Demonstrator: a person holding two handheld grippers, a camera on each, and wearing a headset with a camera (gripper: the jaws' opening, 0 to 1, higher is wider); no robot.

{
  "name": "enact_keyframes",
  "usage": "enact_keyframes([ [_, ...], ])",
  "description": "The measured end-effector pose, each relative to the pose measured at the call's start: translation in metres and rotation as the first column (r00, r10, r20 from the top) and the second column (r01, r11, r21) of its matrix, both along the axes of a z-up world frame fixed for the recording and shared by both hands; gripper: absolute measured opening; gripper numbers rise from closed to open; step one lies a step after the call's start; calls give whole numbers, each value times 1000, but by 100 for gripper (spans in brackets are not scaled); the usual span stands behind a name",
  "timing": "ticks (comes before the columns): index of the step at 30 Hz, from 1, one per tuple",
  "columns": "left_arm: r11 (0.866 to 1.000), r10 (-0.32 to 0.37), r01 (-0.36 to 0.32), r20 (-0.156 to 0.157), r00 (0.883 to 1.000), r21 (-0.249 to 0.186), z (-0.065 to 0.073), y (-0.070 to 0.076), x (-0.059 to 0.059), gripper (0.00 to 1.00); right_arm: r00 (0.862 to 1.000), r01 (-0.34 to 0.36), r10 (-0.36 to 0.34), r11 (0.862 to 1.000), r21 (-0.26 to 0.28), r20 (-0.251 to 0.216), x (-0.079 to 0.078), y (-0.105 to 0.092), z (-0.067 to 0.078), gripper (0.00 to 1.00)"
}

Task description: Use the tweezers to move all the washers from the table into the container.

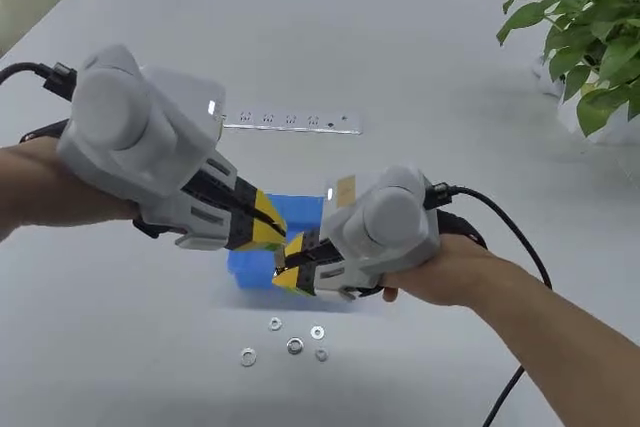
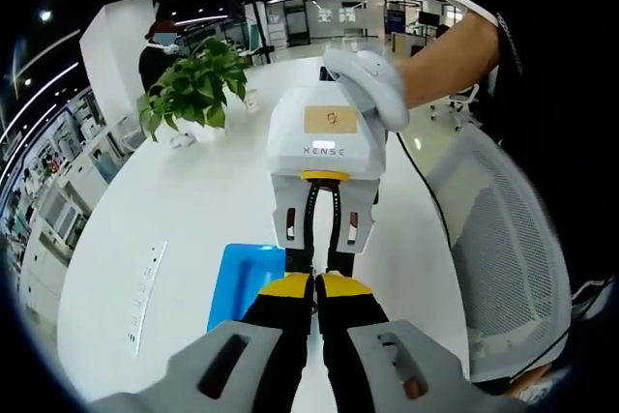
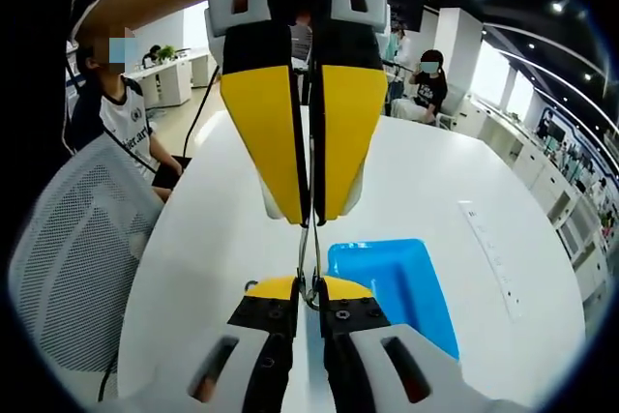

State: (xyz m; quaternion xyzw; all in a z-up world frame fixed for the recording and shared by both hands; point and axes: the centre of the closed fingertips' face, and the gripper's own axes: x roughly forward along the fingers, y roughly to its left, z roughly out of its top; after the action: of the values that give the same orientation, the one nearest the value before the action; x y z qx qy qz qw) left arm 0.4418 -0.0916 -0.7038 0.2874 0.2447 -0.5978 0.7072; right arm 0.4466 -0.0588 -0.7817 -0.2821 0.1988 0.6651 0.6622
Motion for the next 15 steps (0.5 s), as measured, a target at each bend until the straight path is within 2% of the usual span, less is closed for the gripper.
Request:
enact_keyframes([
  [9,1000,-2,2,17,1000,-1,0,-1,23,6,1000,13,-13,1000,6,5,24,-1,0,10],
  [15,1000,-4,5,20,1000,-3,-8,-3,38,6,1000,20,-20,1000,2,0,38,-3,-8,10],
])
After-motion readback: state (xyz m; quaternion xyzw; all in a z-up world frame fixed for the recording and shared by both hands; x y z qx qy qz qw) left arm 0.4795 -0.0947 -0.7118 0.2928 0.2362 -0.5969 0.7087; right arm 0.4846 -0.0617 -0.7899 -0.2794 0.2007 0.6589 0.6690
